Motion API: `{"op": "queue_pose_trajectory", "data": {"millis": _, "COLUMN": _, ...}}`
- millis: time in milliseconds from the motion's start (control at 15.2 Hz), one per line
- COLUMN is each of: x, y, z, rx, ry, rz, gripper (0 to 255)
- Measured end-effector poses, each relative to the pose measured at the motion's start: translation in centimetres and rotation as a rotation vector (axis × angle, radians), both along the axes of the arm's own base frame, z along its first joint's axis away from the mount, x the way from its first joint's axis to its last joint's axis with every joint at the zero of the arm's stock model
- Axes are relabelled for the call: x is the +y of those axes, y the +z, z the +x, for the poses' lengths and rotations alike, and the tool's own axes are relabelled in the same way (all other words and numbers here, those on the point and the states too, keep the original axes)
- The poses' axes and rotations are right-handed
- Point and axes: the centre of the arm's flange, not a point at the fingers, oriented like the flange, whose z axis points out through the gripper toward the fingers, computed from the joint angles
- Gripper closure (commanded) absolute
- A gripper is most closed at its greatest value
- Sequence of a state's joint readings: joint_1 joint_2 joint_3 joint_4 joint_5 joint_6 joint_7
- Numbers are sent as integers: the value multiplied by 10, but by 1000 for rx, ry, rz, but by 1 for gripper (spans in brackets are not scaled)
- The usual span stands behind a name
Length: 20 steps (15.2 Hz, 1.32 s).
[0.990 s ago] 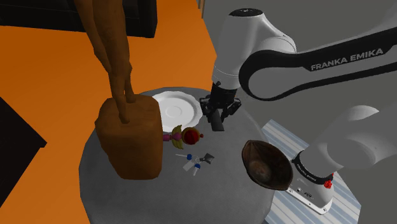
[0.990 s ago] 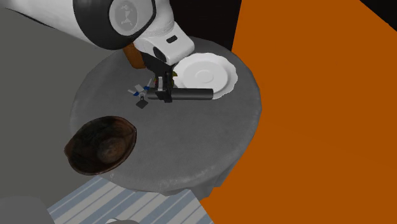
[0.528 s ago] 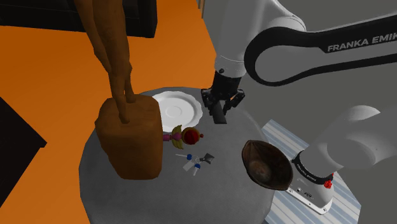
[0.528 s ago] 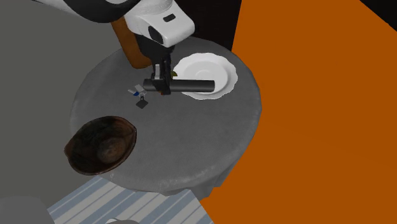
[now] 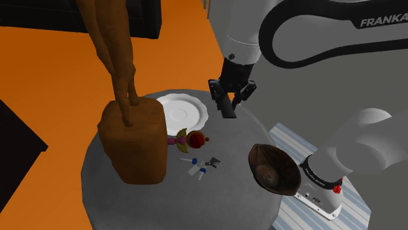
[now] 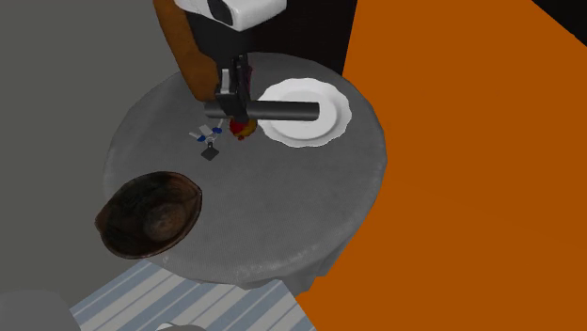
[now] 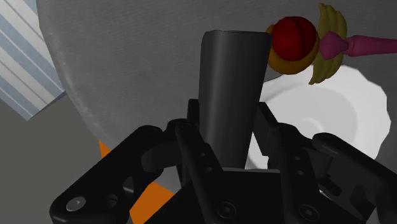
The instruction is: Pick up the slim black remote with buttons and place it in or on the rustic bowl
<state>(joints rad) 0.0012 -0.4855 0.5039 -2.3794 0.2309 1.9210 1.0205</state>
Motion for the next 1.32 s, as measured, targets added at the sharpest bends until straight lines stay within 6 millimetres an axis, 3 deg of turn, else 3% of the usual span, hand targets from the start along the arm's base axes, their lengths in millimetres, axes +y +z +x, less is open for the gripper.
{"op": "queue_pose_trajectory", "data": {"millis": 198, "x": 0, "y": 7, "z": -17, "rx": 0, "ry": 0, "rz": 0, "gripper": 255}}
{"op": "queue_pose_trajectory", "data": {"millis": 1122, "x": 23, "y": -2, "z": -193, "rx": 9, "ry": -4, "rz": 0, "gripper": 255}}
{"op": "queue_pose_trajectory", "data": {"millis": 1320, "x": 30, "y": -6, "z": -222, "rx": 38, "ry": -19, "rz": -16, "gripper": 255}}
